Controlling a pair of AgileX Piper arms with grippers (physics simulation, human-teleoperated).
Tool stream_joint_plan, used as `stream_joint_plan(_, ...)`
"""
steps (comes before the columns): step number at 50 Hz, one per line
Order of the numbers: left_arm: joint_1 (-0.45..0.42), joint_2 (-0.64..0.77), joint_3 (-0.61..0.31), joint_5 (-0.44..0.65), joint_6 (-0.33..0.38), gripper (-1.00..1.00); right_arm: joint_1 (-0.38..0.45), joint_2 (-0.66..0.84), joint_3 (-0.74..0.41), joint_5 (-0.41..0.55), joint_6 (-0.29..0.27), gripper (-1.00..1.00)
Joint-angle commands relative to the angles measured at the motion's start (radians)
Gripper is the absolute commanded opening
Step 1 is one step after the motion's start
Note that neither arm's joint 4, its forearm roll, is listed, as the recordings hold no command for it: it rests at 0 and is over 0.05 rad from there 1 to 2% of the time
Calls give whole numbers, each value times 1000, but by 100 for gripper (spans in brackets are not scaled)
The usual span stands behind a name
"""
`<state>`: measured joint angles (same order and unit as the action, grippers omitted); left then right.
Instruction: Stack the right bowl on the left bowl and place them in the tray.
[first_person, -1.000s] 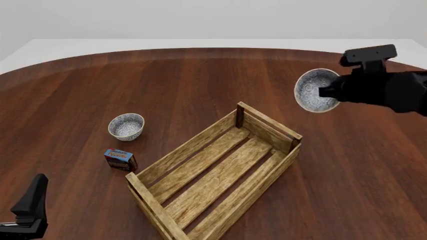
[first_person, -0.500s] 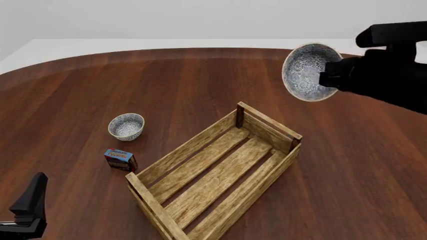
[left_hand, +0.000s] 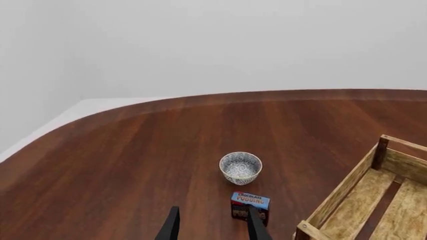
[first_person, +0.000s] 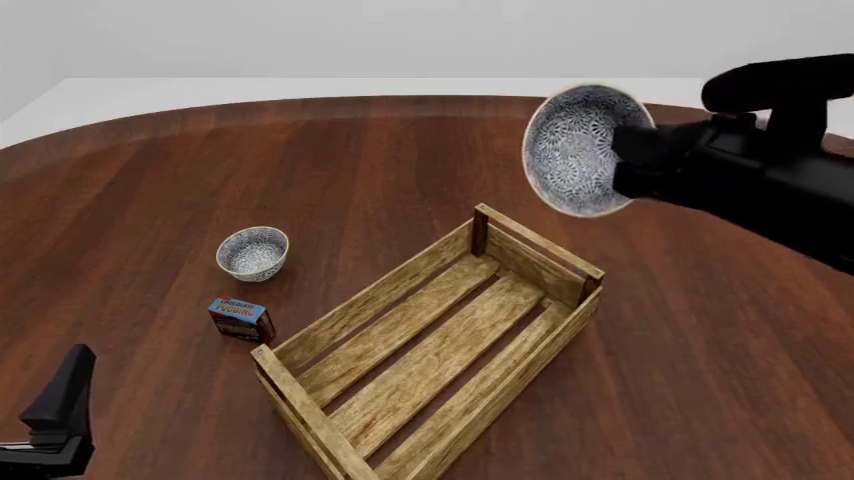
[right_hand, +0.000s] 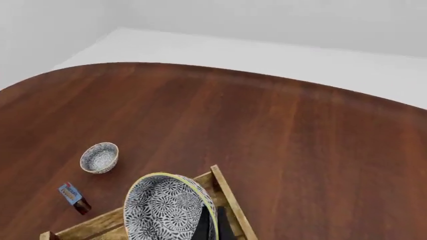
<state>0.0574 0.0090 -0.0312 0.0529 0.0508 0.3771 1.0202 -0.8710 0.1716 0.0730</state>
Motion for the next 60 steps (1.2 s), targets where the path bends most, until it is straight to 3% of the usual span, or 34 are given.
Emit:
stream_joint_plan(1, -1, 1, -7, 3, 5, 100, 68, -43, 38, -61, 33, -100)
stream_joint_plan(20, -60, 18, -33, -3, 20, 100, 137, -64, 77, -145, 81, -100)
stream_joint_plan(30, -173, 275, -89, -198, 39, 100, 153, -42, 68, -158, 62, -100)
stream_joint_plan(39, -271, 379, -170, -250, 65, 100, 178, -15, 66, -168, 53, -100)
stream_joint_plan(54, -454, 668, -318, -351, 99, 100, 187, 2, 71, -178, 49, -100)
stream_joint_plan(60, -478, 745, -399, -355, 107, 100, 188, 1, 71, -176, 49, -100)
